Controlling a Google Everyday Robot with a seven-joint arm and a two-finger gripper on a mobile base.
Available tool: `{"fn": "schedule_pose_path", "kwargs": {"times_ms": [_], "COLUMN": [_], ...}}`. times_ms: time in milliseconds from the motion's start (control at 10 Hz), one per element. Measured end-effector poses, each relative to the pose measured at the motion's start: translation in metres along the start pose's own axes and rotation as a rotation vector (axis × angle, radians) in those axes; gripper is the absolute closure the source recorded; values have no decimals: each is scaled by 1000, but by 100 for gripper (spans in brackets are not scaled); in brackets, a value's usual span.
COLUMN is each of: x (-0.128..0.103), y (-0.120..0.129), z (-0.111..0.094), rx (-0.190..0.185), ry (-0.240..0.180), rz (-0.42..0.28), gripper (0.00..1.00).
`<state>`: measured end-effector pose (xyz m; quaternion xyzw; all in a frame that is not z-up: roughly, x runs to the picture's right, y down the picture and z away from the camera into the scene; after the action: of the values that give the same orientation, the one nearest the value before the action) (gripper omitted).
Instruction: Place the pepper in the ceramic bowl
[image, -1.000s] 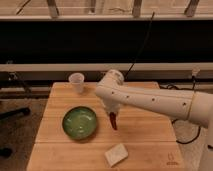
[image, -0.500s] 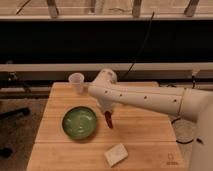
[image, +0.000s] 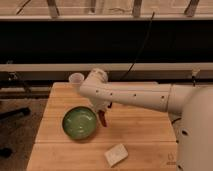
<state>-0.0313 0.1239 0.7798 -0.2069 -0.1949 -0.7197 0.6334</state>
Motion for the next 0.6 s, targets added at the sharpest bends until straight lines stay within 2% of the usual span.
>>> {"fn": "schedule_pose_path", "kwargs": {"times_ms": [200,600], "x": [4,10], "y": [-18,-30], "z": [1,5], "rx": [6,12], "ry": [1,-4], "rz": [-35,-74], "gripper": [100,100]}}
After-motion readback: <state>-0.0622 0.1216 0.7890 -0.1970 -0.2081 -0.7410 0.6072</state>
